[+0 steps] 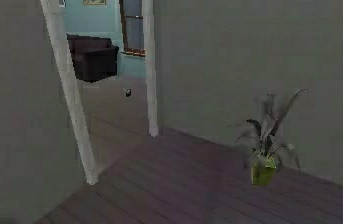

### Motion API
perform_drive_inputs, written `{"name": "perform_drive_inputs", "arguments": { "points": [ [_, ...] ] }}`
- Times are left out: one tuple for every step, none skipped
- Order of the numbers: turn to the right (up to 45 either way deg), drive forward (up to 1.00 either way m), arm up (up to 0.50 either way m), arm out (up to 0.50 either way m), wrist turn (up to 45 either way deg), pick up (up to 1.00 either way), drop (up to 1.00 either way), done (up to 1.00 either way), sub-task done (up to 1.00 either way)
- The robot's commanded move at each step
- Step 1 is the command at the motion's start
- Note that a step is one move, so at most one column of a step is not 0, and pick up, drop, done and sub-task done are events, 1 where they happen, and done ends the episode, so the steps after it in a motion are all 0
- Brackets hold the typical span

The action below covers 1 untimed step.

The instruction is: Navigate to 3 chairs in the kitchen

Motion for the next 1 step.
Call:
{"name": "perform_drive_inputs", "arguments": {
  "points": [
    [0.0,1.0,0.0,0.0,0.0,0.0,0.0,0.0,0.0]
  ]
}}
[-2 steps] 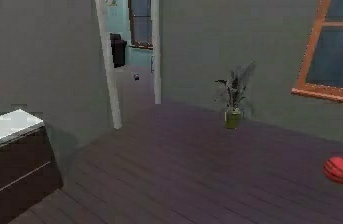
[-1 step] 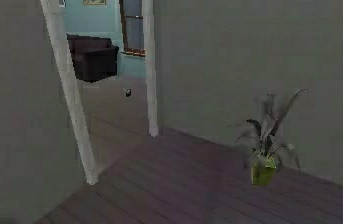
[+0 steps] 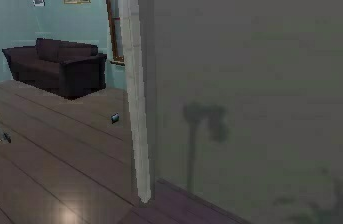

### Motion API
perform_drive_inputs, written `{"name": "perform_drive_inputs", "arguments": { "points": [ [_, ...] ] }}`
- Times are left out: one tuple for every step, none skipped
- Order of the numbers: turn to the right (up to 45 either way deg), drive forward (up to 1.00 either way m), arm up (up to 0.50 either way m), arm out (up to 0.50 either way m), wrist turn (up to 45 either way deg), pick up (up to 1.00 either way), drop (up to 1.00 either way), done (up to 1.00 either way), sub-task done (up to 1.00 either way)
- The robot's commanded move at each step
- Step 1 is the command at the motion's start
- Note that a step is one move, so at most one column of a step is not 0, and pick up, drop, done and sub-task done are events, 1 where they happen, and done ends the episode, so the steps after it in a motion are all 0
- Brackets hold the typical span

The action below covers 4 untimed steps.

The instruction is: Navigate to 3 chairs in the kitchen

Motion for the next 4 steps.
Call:
{"name": "perform_drive_inputs", "arguments": {
  "points": [
    [-9.0,0.0,0.0,0.0,0.0,0.0,0.0,0.0,0.0],
    [0.0,0.25,0.0,0.0,0.0,0.0,0.0,0.0,0.0],
    [-27.0,0.0,0.0,0.0,0.0,0.0,0.0,0.0,0.0],
    [0.0,0.55,0.0,0.0,0.0,0.0,0.0,0.0,0.0]
  ]
}}
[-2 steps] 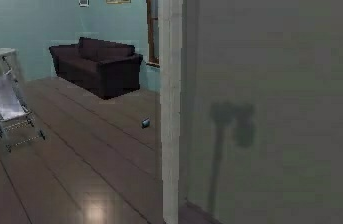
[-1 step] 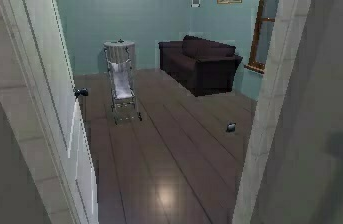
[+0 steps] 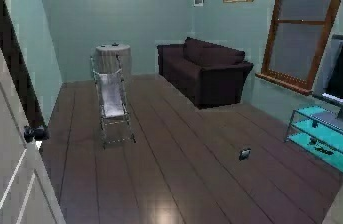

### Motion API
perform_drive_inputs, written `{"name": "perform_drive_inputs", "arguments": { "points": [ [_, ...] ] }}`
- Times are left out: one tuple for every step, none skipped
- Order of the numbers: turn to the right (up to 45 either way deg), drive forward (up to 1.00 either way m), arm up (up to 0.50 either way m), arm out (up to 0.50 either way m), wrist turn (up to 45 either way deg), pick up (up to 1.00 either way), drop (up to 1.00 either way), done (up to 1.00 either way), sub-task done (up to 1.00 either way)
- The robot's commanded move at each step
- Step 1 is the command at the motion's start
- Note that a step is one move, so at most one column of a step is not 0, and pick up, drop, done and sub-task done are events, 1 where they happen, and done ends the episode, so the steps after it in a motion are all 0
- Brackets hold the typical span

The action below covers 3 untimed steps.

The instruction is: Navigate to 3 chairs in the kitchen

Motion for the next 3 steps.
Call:
{"name": "perform_drive_inputs", "arguments": {
  "points": [
    [-12.0,0.0,0.0,0.0,0.0,0.0,0.0,0.0,0.0],
    [0.0,0.9,0.0,0.0,0.0,0.0,0.0,0.0,0.0],
    [-12.0,0.0,0.0,0.0,0.0,0.0,0.0,0.0,0.0]
  ]
}}
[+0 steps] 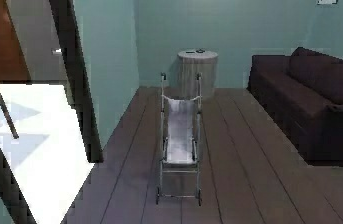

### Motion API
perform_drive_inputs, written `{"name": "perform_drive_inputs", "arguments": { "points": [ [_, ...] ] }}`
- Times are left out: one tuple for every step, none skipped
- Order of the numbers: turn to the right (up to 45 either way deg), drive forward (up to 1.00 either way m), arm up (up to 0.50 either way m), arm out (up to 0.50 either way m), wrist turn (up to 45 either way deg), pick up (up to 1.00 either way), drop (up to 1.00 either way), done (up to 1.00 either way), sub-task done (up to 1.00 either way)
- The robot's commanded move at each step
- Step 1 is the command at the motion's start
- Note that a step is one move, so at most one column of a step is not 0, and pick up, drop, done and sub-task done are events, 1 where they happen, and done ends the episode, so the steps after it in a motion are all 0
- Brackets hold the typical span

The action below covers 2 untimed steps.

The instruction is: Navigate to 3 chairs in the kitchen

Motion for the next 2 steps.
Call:
{"name": "perform_drive_inputs", "arguments": {
  "points": [
    [0.0,0.3,0.0,0.0,0.0,0.0,0.0,0.0,0.0],
    [-39.0,0.0,0.0,0.0,0.0,0.0,0.0,0.0,0.0]
  ]
}}
